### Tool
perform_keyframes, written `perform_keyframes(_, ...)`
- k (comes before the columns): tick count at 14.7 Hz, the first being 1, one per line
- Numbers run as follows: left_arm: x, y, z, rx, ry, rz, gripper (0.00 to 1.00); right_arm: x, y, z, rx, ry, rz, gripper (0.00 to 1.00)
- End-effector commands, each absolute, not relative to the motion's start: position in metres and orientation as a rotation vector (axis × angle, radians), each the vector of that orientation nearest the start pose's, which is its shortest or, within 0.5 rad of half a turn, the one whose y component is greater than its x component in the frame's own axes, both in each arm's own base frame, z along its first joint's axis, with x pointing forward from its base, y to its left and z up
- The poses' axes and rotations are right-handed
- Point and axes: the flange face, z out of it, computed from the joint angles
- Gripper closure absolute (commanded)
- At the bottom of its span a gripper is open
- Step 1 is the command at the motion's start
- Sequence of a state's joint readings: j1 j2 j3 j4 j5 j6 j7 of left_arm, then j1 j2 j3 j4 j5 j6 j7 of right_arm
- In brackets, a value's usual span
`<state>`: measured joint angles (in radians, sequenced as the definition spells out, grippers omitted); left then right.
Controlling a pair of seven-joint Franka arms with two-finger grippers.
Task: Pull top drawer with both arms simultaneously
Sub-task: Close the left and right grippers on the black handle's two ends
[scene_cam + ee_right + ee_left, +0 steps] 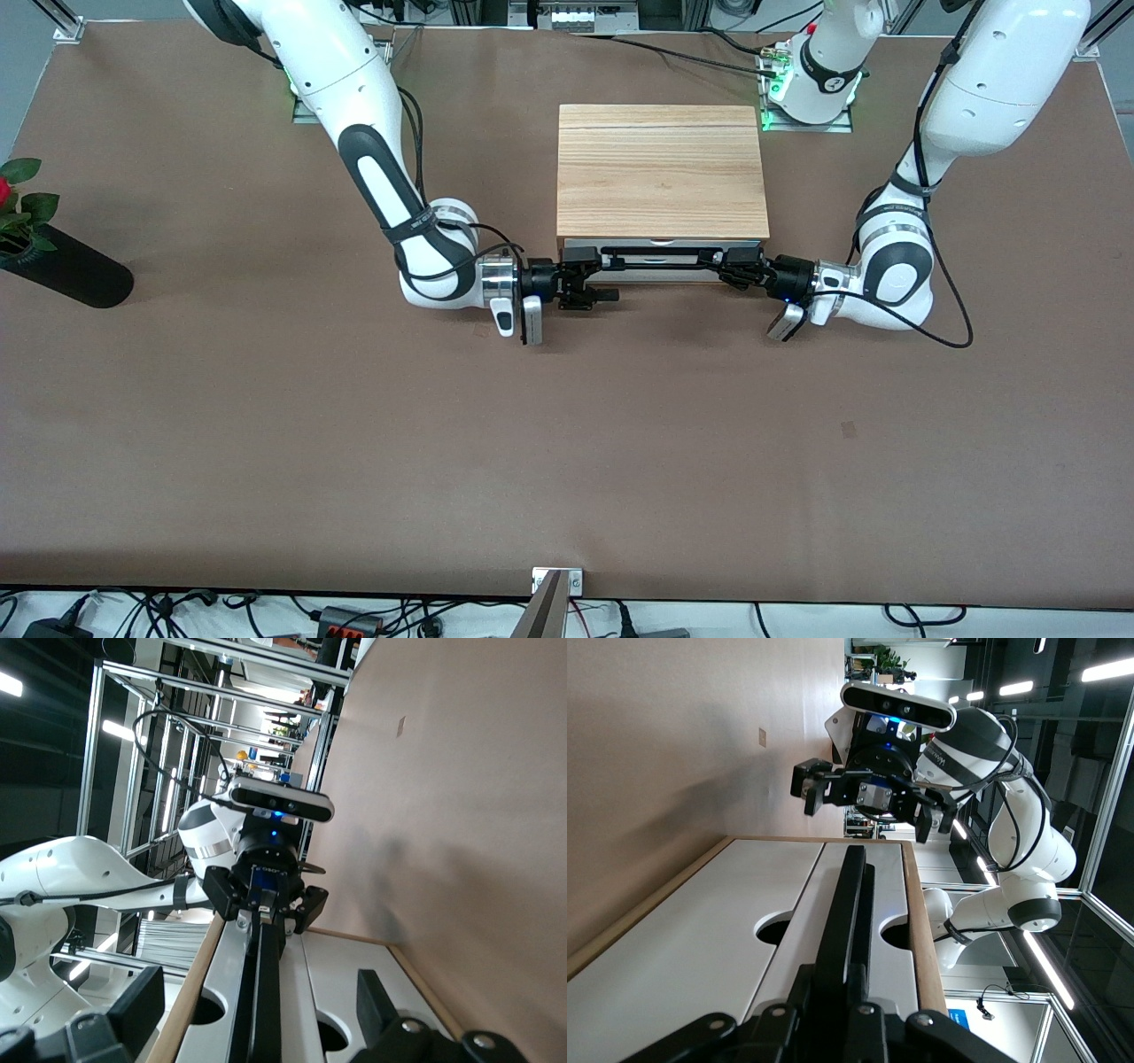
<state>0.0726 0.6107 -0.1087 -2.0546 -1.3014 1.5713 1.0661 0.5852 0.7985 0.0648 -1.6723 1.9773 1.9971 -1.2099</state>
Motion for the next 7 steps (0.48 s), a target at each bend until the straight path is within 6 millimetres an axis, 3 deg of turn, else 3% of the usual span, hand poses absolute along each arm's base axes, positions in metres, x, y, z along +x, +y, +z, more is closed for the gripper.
perform_keyframes(1,0.5098,-0.1252,0.1596,1.585,-0.180,-0.204,0.93,0.5169,0.4601,0.1688,-1.609,-0.219,-0.126,0.19)
perform_keyframes(3,0.5100,-0.1245,0.1595,1.585,-0.179,-0.203,0.93,0.5171,0.4591,0.1681,-1.611,-0.218,-0.125,0.31)
perform_keyframes(7,0.5097,-0.1255,0.1591,1.582,-0.176,-0.205,0.93,0.5126,0.4565,0.1643,-1.621,-0.207,-0.101,0.41)
